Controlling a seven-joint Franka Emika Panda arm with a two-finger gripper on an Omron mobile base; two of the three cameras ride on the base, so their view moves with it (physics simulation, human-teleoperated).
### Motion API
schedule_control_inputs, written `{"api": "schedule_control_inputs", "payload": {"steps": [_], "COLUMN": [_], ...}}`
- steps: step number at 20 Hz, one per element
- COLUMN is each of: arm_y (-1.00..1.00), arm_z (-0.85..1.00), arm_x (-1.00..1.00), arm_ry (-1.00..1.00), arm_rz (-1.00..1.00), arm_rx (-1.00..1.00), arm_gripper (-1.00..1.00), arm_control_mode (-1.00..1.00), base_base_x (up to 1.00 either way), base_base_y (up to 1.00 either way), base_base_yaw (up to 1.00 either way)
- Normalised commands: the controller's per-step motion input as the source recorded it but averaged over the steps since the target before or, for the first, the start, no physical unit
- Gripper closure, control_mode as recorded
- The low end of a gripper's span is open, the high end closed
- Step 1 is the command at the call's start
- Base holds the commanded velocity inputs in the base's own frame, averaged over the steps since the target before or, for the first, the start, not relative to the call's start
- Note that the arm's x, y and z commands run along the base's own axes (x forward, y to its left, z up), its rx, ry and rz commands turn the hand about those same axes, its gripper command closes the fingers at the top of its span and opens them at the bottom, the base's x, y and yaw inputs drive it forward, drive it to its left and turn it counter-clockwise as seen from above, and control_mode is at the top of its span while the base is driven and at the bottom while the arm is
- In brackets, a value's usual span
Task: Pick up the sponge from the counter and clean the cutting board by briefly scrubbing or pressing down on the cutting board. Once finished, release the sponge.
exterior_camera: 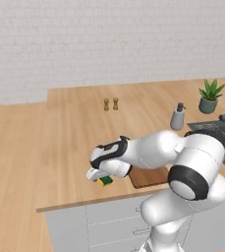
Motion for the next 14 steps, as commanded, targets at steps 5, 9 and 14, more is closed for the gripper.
{"api": "schedule_control_inputs", "payload": {"steps": [5,9,14], "arm_y": [0.25,0.00,-0.12], "arm_z": [0.06,0.54,0.73], "arm_x": [0.16,0.20,0.23], "arm_ry": [-0.04,-0.01,-0.01], "arm_rz": [0.00,-0.02,-0.08], "arm_rx": [0.00,0.00,0.03], "arm_gripper": [-1.00,-1.00,-1.00], "arm_control_mode": [-1.00,-1.00,-1.00], "base_base_x": [0.00,0.00,0.00], "base_base_y": [0.00,0.00,0.00], "base_base_yaw": [0.00,0.00,0.00]}}
